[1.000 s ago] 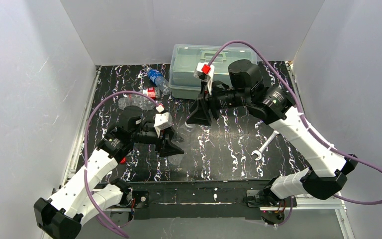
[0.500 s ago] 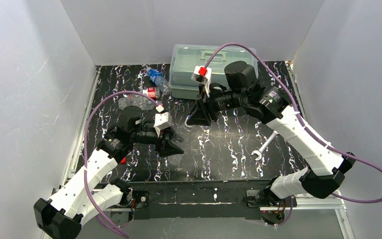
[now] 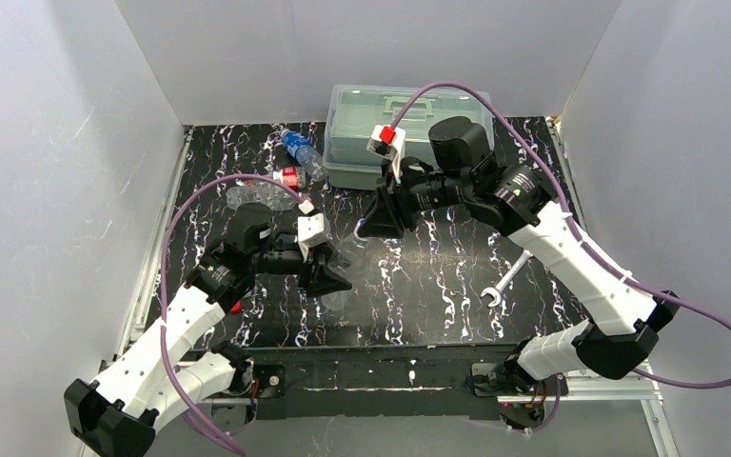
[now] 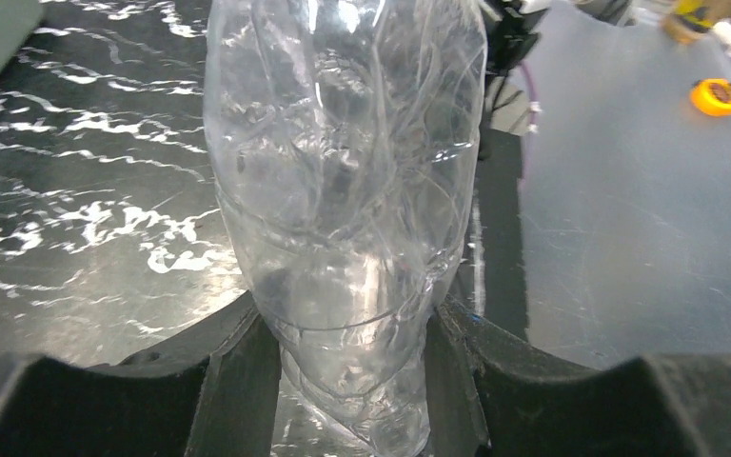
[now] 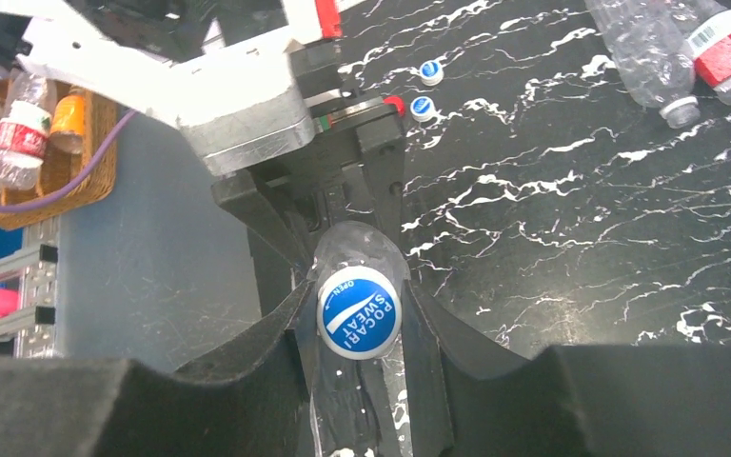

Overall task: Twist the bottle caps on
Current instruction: Screw the bottle cap onto the plastic bottle.

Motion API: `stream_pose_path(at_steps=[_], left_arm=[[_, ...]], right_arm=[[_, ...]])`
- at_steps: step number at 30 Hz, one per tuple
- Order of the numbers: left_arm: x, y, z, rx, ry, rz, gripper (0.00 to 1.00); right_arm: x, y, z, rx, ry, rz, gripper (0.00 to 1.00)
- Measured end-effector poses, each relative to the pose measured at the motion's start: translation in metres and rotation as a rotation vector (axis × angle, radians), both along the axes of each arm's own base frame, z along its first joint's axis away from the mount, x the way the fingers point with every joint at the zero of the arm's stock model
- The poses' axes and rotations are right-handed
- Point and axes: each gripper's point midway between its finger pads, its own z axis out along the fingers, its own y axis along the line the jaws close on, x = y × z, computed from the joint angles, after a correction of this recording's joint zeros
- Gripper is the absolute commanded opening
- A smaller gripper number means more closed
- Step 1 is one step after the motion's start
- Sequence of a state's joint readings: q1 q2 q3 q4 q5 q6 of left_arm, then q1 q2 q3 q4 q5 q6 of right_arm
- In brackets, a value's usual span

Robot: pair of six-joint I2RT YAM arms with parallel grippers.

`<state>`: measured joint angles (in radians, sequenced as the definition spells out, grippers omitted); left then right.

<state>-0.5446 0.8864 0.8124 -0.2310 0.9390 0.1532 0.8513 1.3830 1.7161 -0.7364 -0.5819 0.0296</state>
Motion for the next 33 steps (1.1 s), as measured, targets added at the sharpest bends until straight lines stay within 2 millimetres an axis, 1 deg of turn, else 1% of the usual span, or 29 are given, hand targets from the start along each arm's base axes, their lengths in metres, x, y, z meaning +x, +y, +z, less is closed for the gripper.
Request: stream_pose_path(at_steps=[3,9,14,18,22,23,25,27,28,30,32,33], left_arm=[[0.015,0.003,-0.004,0.031,-0.043,0.075,0.0],[0.055,0.015,-0.014,0.122,-0.111,0.271,0.0],[0.086,0.024,-0.01,0.178,-0.182,0.418,0.0],[0.108,0.029,-0.009,0.219,-0.222,0.521,0.0],[0.124,0.034,-0.016,0.271,-0.246,0.606,0.0],[0.127,0.035,-0.018,0.285,-0.248,0.623,0.0],[0.131,0.037,-0.021,0.302,-0.252,0.644,0.0],[0.133,0.037,-0.021,0.308,-0.258,0.657,0.0],[0.134,0.037,-0.02,0.305,-0.263,0.662,0.0],[0.135,0.037,-0.019,0.301,-0.267,0.663,0.0],[0.136,0.035,-0.015,0.28,-0.271,0.669,0.0],[0.134,0.035,-0.013,0.267,-0.269,0.666,0.0]], right_arm=[[0.008,0.002,-0.003,-0.014,0.019,-0.041,0.01],[0.045,0.013,-0.014,-0.061,0.085,-0.21,0.01],[0.075,0.019,-0.013,-0.089,0.147,-0.383,0.01],[0.097,0.023,-0.013,-0.1,0.194,-0.522,0.01],[0.115,0.026,-0.021,-0.113,0.217,-0.65,0.01],[0.118,0.026,-0.024,-0.116,0.221,-0.674,0.03],[0.124,0.027,-0.027,-0.119,0.229,-0.717,0.24],[0.127,0.026,-0.028,-0.115,0.229,-0.741,0.41],[0.127,0.026,-0.027,-0.114,0.226,-0.748,0.51],[0.128,0.026,-0.025,-0.108,0.218,-0.749,0.77],[0.128,0.022,-0.023,-0.106,0.22,-0.743,0.97],[0.128,0.02,-0.022,-0.104,0.215,-0.726,0.98]])
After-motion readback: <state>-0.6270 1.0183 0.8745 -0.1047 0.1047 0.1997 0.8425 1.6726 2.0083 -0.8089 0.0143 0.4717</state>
